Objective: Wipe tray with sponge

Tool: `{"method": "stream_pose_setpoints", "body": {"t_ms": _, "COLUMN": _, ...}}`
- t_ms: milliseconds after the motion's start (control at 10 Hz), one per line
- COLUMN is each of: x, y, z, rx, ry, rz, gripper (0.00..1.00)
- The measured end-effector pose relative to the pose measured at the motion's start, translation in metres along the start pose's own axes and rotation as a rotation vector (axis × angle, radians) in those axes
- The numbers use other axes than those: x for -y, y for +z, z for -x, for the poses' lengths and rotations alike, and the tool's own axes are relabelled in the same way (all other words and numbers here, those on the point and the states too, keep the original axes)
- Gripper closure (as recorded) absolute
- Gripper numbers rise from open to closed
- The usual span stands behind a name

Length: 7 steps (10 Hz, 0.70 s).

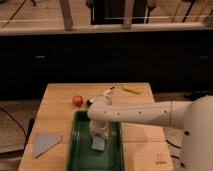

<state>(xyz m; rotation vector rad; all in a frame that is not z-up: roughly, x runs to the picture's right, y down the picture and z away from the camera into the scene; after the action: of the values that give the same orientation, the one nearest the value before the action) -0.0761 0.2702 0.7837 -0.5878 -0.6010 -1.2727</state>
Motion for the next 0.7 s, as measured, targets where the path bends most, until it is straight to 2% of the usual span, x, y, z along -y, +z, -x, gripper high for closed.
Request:
{"method": "stream_pose_setpoints", "body": {"t_ms": 200, "x": 0.016, "y": 0.004, "z": 0.016, "rx": 0.005, "ry": -0.029, "rz": 0.006, "gripper": 1.0}}
{"method": "stream_pose_setpoints", "body": {"t_ms": 400, "x": 0.011, "y": 0.003, "z": 0.029, "rx": 0.008, "ry": -0.036, "rz": 0.008, "gripper": 1.0}}
{"method": "stream_pose_setpoints", "body": {"t_ms": 500, "x": 0.004, "y": 0.002, "z": 0.034, "rx": 0.008, "ry": -0.037, "rz": 0.007, "gripper": 1.0}}
{"method": "stream_pose_setpoints", "body": {"t_ms": 700, "x": -0.031, "y": -0.003, "z": 0.043, "rx": 0.001, "ry": -0.035, "rz": 0.012, "gripper": 1.0}}
